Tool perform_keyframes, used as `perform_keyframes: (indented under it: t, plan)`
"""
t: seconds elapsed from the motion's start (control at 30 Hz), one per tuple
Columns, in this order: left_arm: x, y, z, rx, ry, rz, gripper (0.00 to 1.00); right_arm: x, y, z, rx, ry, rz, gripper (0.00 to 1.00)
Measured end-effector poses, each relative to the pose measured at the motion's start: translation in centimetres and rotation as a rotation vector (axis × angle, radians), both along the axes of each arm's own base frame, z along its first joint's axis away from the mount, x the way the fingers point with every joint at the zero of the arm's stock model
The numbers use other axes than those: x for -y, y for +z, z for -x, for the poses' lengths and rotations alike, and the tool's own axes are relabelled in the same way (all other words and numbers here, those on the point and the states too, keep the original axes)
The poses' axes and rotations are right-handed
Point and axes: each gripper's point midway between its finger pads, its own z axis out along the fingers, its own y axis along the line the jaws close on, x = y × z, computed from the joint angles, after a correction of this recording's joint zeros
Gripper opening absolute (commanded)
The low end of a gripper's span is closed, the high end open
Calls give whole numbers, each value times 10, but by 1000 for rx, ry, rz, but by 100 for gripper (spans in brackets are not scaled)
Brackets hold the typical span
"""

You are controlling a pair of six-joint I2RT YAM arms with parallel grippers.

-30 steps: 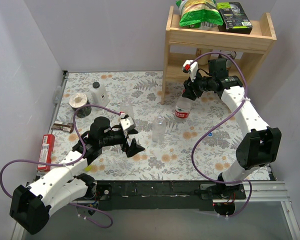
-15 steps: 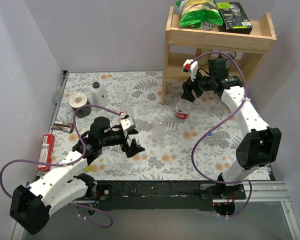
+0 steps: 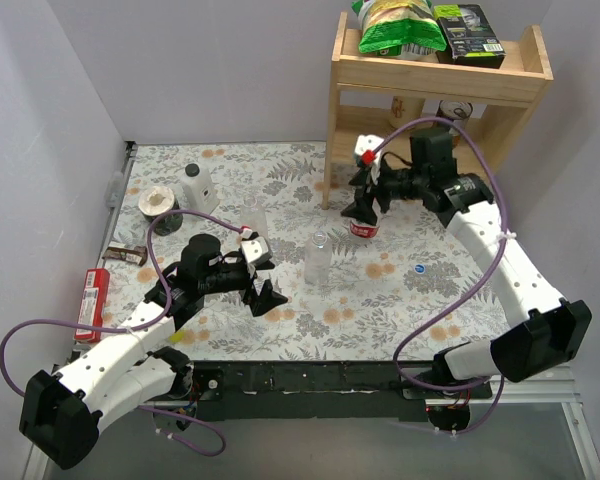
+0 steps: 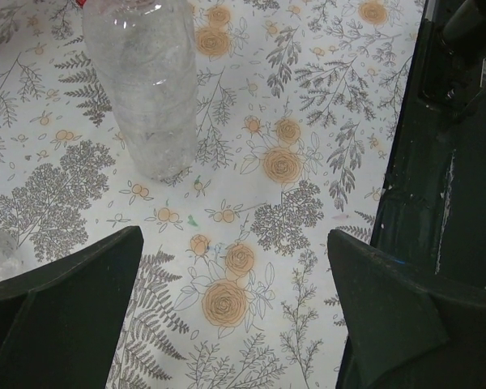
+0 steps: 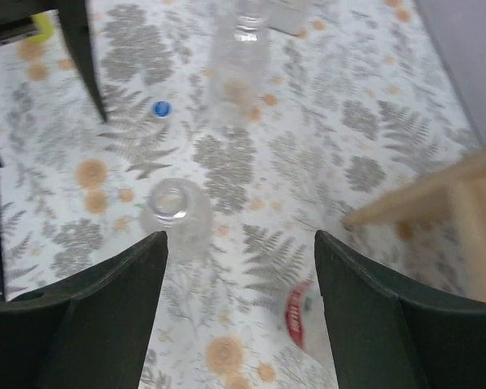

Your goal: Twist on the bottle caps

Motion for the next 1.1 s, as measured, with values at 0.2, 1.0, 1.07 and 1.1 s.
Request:
perform_keyframes:
  t: [0.2, 1.0, 1.07, 1.1]
  plan:
    - [-3, -3, 3, 3, -11, -18, 98, -35, -48, 51, -112, 174, 33, 79]
    - [-6, -1, 4, 28, -15, -23, 98, -76, -93, 58, -196, 280, 54, 25]
    - [-6, -1, 4, 29, -12, -25, 98, -77, -92, 58, -198, 280, 49, 21]
    - [-7, -1, 3, 30, -8, -26, 98, -77, -92, 58, -202, 278, 48, 21]
